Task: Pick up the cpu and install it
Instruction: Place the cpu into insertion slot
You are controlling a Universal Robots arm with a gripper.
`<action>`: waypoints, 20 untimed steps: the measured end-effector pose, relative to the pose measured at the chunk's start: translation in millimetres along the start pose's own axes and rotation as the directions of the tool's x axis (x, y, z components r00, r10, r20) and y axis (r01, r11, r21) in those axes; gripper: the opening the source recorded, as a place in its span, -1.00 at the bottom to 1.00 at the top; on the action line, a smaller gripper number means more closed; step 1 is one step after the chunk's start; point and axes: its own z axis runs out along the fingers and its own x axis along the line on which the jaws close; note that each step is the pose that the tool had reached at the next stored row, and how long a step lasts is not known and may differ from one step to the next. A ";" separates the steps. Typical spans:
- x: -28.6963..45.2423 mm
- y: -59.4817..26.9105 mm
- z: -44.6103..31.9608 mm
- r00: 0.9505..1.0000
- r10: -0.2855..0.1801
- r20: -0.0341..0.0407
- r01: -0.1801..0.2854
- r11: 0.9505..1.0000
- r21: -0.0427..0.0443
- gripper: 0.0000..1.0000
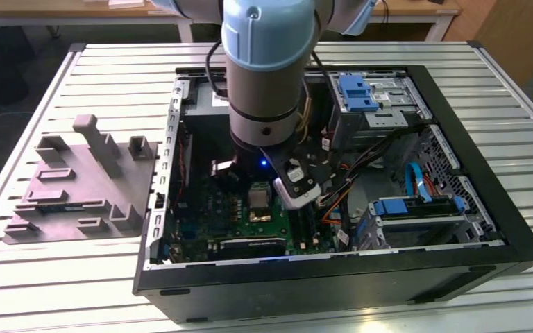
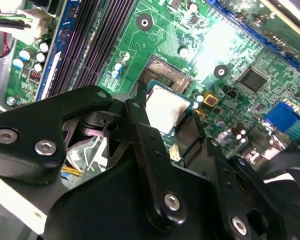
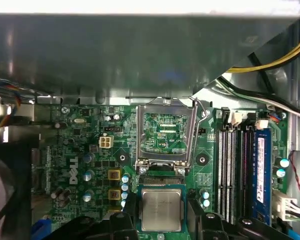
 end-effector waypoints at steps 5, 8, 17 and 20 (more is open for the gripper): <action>-0.6 -2.1 9.1 1.000 0.000 0.000 0.000 1.000 0.000 -0.05; -0.6 -2.7 12.3 1.000 0.001 0.000 -0.001 1.000 0.000 -0.05; -2.9 -3.2 16.0 1.000 0.001 0.000 -0.001 1.000 0.000 -0.05; -3.0 -4.0 19.5 1.000 0.001 0.000 -0.001 1.000 0.000 -0.05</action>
